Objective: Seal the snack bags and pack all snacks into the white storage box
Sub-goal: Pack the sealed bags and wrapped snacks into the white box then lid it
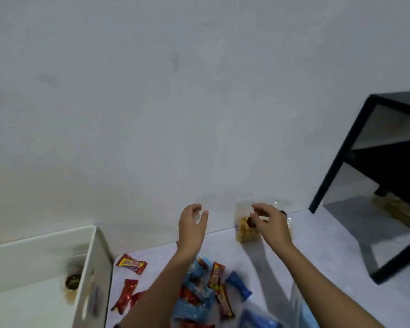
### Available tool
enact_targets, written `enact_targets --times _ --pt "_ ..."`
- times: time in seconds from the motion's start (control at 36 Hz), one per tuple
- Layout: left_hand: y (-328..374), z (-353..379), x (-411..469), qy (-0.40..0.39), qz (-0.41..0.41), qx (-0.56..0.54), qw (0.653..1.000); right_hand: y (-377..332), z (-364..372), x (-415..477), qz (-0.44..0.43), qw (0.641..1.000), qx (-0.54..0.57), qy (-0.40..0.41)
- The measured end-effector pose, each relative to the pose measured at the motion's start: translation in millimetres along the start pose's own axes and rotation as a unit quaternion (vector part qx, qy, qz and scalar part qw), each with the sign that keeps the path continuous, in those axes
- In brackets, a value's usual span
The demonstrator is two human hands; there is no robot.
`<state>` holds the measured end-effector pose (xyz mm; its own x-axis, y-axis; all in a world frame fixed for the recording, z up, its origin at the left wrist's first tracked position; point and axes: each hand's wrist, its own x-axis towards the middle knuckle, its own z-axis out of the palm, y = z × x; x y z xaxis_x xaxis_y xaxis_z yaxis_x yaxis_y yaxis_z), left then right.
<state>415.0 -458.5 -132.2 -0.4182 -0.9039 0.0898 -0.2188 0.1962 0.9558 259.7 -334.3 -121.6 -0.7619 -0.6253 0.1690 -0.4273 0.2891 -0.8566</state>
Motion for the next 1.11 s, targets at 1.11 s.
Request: enact_targets --times 1.11 --pt "-33.4 156.8 11.2 -0.013 -0.027 -0.103 0.994 144.6 -63.7 51.6 0.117 0.982 0.145 0.036"
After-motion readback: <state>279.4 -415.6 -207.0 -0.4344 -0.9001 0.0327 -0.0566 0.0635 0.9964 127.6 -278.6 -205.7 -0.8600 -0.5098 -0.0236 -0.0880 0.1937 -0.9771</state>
